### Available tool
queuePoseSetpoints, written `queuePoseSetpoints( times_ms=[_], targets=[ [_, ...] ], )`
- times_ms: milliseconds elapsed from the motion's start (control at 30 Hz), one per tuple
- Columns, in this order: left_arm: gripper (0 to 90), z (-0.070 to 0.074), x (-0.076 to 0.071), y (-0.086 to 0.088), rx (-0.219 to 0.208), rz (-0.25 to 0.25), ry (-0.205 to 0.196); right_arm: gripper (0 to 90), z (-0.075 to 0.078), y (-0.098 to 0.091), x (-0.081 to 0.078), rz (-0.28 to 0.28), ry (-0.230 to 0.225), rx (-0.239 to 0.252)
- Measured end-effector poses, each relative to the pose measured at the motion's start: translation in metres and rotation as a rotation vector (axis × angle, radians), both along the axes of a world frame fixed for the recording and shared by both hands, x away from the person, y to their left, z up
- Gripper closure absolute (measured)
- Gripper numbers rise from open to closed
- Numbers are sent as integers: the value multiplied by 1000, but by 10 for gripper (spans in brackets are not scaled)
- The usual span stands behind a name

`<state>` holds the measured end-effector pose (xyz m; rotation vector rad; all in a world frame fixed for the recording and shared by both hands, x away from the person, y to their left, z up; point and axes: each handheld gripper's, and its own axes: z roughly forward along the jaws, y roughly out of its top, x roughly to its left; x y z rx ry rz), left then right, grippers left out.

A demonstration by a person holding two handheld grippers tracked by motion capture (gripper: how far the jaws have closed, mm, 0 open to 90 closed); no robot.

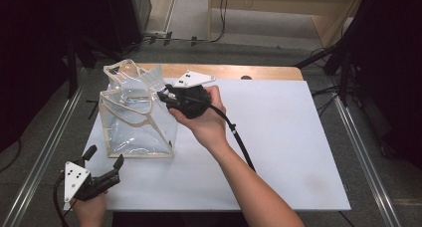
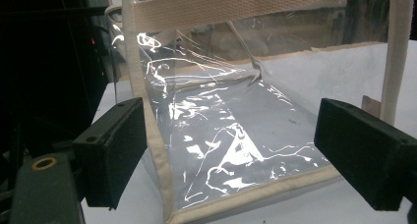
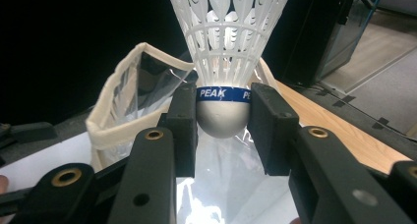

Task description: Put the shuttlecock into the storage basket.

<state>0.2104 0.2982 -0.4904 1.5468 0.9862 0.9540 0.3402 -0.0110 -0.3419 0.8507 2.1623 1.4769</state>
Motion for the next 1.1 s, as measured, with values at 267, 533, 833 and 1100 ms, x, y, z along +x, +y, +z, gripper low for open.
queuePoseSetpoints(
  times_ms=[267,533,833,1100],
  targets=[
    [133,0,0,0,-1,0,0,630,5,5,-5,24,-11,5],
    [133,0,0,0,-1,0,0,630,9,10,-9,47,-9,14],
    [133,0,0,0,-1,0,0,629,9,17,-11,75,4,16],
    [133,0,0,0,-4,-1,-1,629,9,22,-14,96,24,29]
  ],
)
